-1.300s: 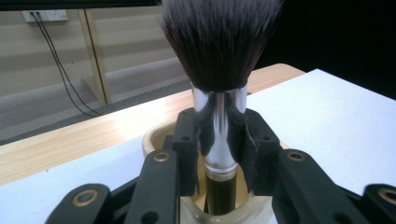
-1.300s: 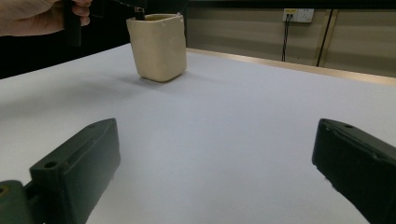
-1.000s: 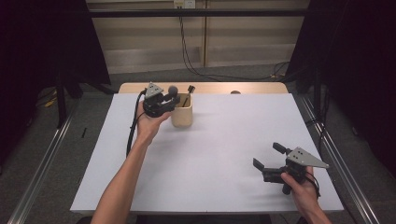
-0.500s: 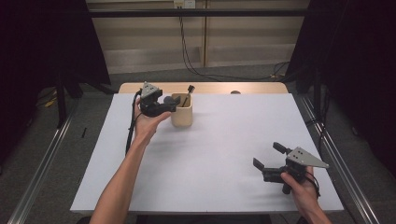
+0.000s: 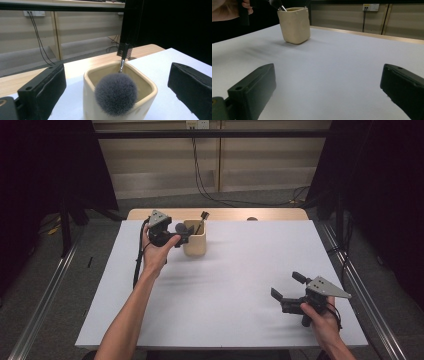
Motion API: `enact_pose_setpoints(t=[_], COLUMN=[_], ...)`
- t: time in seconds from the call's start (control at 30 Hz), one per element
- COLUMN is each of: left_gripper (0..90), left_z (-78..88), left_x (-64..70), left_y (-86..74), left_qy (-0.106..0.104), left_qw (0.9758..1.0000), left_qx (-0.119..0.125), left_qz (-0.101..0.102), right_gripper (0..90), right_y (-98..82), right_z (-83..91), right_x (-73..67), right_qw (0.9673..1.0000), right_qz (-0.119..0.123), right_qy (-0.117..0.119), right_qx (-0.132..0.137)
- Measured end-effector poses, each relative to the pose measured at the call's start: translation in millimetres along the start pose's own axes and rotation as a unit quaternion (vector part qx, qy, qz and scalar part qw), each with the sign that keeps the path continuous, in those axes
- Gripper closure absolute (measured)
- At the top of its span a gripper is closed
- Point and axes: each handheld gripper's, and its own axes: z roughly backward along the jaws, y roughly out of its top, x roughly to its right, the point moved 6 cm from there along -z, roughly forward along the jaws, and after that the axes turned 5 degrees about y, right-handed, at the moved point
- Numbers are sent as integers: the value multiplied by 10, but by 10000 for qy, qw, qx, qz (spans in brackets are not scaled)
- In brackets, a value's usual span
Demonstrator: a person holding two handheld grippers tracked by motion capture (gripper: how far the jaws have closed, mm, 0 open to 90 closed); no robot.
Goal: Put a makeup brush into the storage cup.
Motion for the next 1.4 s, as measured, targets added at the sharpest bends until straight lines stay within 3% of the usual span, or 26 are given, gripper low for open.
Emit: enact_pose_setpoints(t=[0.1,0.47,0.77,0.9,1.13,1.4], left_gripper=[17,22,22,23,23,23], left_z=[42,200,371,439,587,755], left_x=[6,28,138,169,171,86], left_y=[31,58,134,126,67,-69], left_qy=[-77,34,-69,-50,-130,4], left_qw=[9999,9998,9998,9996,9995,9997], left_qx=[66,-41,82,77,96,26], left_qz=[2,-197,-177,-279,-256,-236], right_gripper=[2,1,0,0,0,0], right_y=[7,18,22,22,26,22], right_z=[-6,28,24,44,63,71], right_x=[16,-4,-14,-3,-9,-5], right_qw=[10000,10000,10000,10000,10000,9999], right_qz=[-7,13,26,18,13,7], right_qy=[-12,-37,-71,-80,-85,-109], right_qx=[22,15,0,14,32,15])
